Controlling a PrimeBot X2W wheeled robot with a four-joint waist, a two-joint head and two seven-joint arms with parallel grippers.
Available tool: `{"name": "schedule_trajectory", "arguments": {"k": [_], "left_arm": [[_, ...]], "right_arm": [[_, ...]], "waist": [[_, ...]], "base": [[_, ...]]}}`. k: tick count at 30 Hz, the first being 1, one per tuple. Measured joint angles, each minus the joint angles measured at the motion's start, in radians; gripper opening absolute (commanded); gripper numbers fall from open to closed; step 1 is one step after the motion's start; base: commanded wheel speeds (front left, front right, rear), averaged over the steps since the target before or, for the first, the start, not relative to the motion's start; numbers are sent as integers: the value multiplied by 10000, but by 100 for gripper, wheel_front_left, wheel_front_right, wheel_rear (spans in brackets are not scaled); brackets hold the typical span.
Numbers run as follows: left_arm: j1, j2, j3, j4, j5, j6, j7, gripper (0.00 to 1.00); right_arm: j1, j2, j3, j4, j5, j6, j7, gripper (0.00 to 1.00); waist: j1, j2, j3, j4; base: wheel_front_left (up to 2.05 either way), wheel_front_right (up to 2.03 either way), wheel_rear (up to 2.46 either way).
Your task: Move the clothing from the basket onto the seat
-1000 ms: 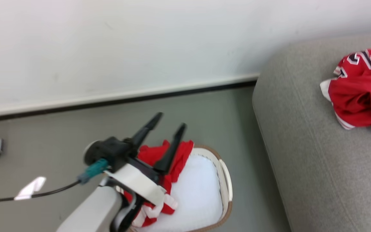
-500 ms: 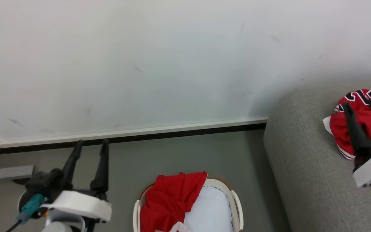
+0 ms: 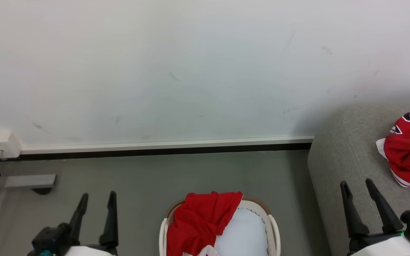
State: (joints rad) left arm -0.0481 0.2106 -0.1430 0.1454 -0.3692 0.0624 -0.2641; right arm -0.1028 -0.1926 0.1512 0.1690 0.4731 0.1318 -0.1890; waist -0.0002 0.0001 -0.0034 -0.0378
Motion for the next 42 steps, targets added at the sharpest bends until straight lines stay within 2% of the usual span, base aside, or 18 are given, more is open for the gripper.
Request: {"name": "schedule_trajectory", "arguments": {"k": [4, 8, 18, 33, 42], "left_arm": [[190, -391, 165, 272, 654, -295, 0, 100], [315, -698, 451, 514, 1162, -568, 0, 100], [269, -1135, 1141, 679, 1783, -1122, 0, 100], [157, -1429, 1582, 811, 2274, -1490, 0, 100], [-531, -1526, 1308, 1032, 2445, -1676, 0, 100]], "right_arm": [[97, 226, 63, 874, -286, 0, -596, 100], [169, 650, 111, 1241, -497, 0, -694, 100], [-47, 725, 117, 1243, -598, 0, -734, 100], [-159, 719, 182, 1197, -581, 0, -736, 100], [-609, 629, 25, 871, -621, 0, -736, 100]], "waist": [[0, 0, -40, 135], [1, 0, -57, 185], [2, 0, -39, 165], [2, 0, 64, 45], [2, 0, 689, -261]], "base": [[0, 0, 0], [0, 0, 0], [0, 0, 0], [0, 0, 0], [0, 0, 0]]}}
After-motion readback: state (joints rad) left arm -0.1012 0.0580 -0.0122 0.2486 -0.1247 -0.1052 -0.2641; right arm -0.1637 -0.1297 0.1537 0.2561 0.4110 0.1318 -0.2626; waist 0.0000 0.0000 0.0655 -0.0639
